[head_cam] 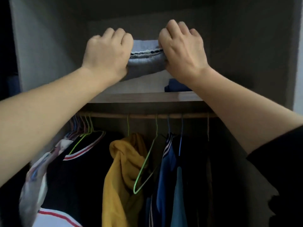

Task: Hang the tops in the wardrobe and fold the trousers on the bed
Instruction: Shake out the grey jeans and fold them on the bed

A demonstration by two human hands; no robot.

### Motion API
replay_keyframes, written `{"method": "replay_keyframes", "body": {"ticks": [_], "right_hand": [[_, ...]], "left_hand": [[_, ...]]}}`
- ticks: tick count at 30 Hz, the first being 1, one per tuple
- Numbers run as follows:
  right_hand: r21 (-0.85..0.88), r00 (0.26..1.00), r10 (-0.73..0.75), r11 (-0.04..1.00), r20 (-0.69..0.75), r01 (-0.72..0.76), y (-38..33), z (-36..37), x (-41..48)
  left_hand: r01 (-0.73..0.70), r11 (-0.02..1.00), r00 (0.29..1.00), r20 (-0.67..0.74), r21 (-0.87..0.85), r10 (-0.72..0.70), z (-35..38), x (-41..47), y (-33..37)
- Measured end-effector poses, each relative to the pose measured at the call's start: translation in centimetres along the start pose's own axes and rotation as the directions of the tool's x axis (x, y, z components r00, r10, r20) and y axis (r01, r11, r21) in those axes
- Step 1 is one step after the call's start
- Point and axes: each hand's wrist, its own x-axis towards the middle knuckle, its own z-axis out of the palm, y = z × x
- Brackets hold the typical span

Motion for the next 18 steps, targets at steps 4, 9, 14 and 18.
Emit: {"method": "replay_keyframes", "body": {"ticks": [4,9,14,18], "right_hand": [[-0.026,0.992,-0.097,0.995,0.086,0.100,-0.3,4.1,2.1],[-0.124,0.981,-0.133,0.981,0.142,0.151,-0.9,9.3,5.1],[-0.180,0.982,-0.092,0.976,0.164,0.121,-1.3,14.7,9.1],[-0.203,0.980,-0.065,0.974,0.185,0.103,-1.4,18.5,11.2]], "left_hand": [[-0.071,0.997,0.997,0.001,0.034,0.071,5.7,0.2,-0.8],[-0.125,0.992,0.992,-0.035,-0.019,0.125,12.6,1.8,-2.0],[-0.098,0.988,0.992,-0.096,-0.120,0.087,19.6,4.3,-3.0],[-0.081,0.982,0.989,-0.134,-0.168,0.059,24.2,6.1,-3.1]]}}
